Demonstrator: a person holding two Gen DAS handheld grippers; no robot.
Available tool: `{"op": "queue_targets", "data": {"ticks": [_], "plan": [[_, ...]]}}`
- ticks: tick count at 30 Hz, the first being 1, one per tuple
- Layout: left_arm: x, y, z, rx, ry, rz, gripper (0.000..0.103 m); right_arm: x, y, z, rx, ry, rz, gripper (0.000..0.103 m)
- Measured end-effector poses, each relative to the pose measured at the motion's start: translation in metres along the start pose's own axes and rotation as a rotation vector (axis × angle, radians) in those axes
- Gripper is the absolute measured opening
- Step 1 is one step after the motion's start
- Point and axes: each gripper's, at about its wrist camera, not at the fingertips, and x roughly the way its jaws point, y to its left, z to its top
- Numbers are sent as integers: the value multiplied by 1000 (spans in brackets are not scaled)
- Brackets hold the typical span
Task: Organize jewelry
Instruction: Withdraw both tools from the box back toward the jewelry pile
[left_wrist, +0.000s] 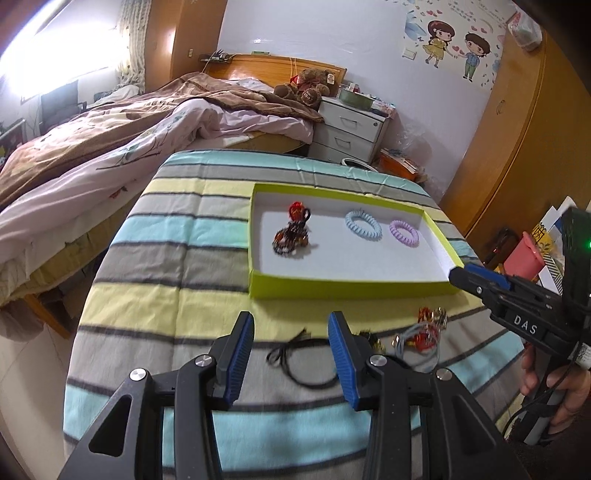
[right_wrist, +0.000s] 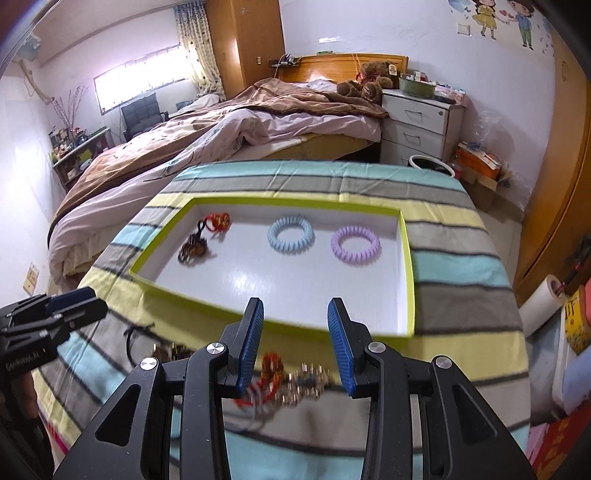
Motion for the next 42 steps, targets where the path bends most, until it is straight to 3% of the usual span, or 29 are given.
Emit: {"op": "queue_targets", "data": {"ticks": [10, 15, 28, 35, 42], "plan": [[-4, 17, -25, -27, 27, 3, 41, -2, -29, -40, 76, 53, -39, 37], [1, 22, -29, -37, 42, -8, 41, 4, -34, -50, 106, 81, -10, 37], [10, 28, -29, -47, 61, -16, 41, 29, -18, -37, 103, 122, 6, 37], [15, 25, -29, -38, 76, -17, 41, 21, -15, -31, 100, 72, 25, 37], [23, 26, -28, -44, 104, -20, 41, 20, -7, -24, 87, 79, 106, 37]]}}
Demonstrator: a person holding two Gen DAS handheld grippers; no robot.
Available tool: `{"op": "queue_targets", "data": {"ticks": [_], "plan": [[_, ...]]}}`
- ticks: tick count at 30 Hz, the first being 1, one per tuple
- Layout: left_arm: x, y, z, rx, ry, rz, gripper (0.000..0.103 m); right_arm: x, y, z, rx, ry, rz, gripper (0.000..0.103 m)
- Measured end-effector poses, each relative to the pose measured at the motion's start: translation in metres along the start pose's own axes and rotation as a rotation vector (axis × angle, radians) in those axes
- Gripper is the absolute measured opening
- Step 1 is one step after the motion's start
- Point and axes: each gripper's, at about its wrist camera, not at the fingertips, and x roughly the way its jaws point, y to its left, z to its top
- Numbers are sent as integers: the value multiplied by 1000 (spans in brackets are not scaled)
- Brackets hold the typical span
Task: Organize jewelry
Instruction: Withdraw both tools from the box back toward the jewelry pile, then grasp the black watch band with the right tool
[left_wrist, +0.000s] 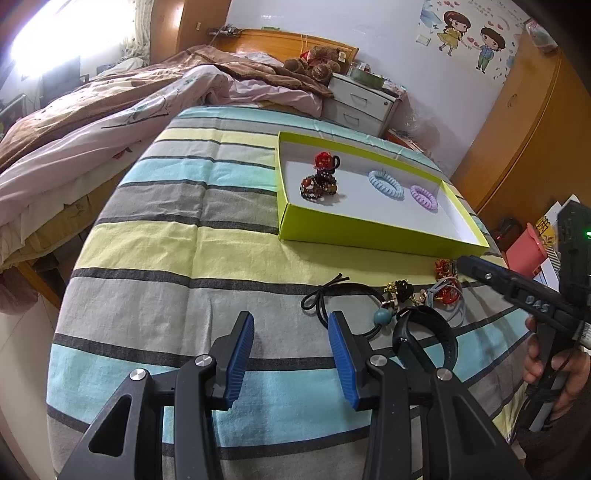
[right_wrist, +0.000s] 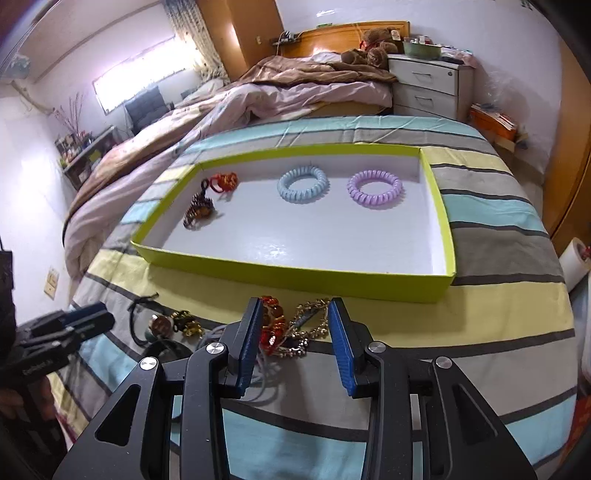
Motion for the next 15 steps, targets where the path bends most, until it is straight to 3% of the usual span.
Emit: {"op": "queue_targets", "data": {"ticks": [4, 8, 11, 15], "plan": [[4, 0, 2, 5, 6, 14, 41, -16, 3, -11, 25, -7, 89, 37], [3, 3, 4, -7, -5, 24, 41, -26, 27, -25, -57, 22, 148, 37], [0, 8, 3, -15, -8, 29, 41, -26, 49, -32, -116, 51, 248, 37], [-10, 18, 0, -25, -23, 42, 41, -12, 74, -35, -203, 99, 271, 37]]}}
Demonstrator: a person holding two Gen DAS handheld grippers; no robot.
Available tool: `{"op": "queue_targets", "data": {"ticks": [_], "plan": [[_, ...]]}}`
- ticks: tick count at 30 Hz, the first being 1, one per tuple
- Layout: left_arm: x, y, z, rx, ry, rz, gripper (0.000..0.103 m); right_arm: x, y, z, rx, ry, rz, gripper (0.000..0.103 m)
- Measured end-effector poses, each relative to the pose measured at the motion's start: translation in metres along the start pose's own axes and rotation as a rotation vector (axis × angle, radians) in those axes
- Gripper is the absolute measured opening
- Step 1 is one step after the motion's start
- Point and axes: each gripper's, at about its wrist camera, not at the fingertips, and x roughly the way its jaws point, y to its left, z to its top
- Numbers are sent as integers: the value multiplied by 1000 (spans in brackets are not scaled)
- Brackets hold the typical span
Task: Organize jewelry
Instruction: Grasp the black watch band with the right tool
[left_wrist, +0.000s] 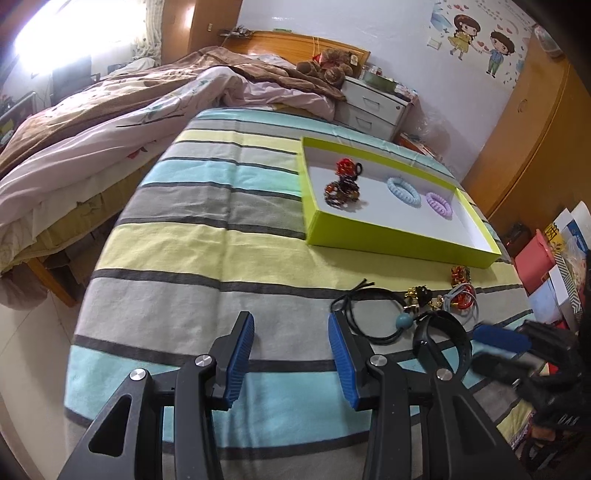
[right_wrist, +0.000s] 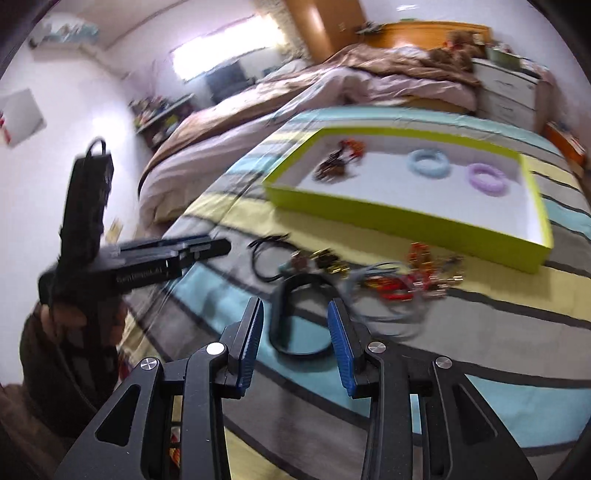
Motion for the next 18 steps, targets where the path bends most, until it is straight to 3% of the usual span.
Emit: {"op": "queue_targets", "data": {"ticks": [5, 12, 15, 18], "plan": [[-6, 13, -1, -23, -9, 22, 41, 26, 16, -3, -63, 65, -21, 37], [-7, 11, -1, -15, -7, 10, 41, 38, 23, -7, -105, 83, -104, 37], [-4, 6, 1, -4, -1, -3, 41, 38, 26, -9, -129, 78, -157, 14], [0, 0, 4, 12, 5, -10, 42, 34, 25, -10, -128, 70, -159, 13]]}}
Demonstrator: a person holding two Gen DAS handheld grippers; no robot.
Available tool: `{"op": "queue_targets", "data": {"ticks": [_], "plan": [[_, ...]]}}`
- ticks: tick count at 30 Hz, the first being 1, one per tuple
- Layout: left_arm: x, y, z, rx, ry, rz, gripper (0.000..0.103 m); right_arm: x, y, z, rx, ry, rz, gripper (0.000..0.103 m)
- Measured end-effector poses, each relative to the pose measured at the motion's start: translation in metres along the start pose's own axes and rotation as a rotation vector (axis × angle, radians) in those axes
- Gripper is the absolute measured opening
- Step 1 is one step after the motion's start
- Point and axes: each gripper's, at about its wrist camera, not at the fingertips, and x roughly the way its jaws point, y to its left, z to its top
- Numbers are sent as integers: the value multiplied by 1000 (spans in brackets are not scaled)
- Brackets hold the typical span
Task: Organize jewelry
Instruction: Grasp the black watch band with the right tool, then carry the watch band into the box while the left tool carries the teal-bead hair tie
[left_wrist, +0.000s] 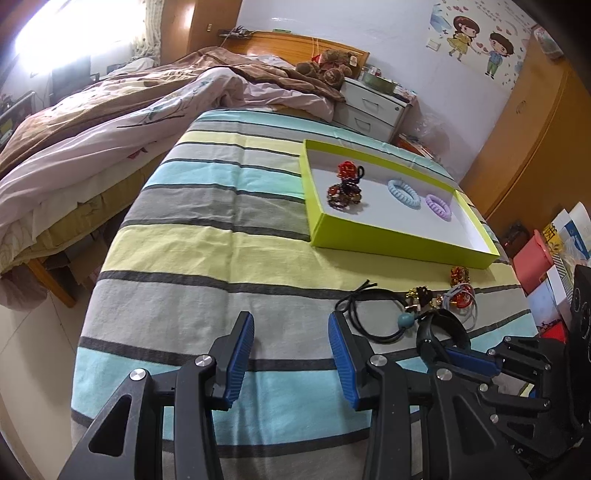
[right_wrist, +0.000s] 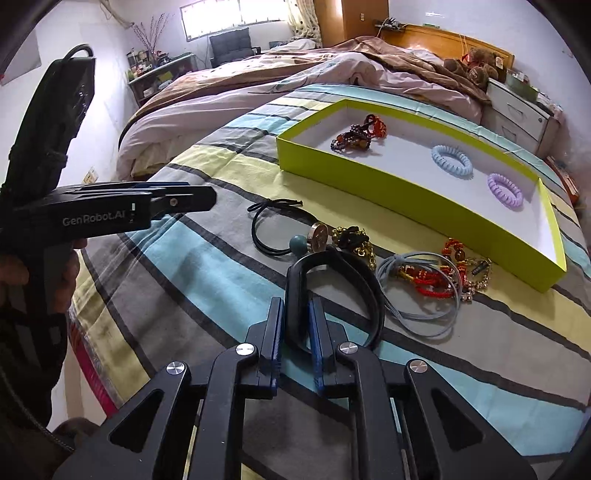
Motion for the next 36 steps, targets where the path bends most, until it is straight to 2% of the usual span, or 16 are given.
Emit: {"op": "queue_targets", "data": {"ticks": [4, 7, 17, 23, 31, 33, 36], "plan": [[5, -9, 5, 22, 13, -27, 42, -8, -3, -1, 11, -25, 1, 12], [6, -19, 5, 50, 13, -17, 42, -17, -9, -3, 24, -45, -7, 12], [22, -71, 1, 178, 55, -103, 42, -50, -38, -5, 102, -125, -57, 13], [39, -91, 1, 205, 91, -83, 41, -54, -56, -11, 138, -129, -81, 13], [45, -100, 2, 227, 85, -19, 41, -60, -72, -17, 170, -143, -85, 13], [45, -102, 1, 239, 82, 4, 39, -61, -75, -17, 176, -148, -81, 13], [44, -102, 0, 243, 79, 28, 23, -62, -78, -18, 180, -152, -81, 13]]}}
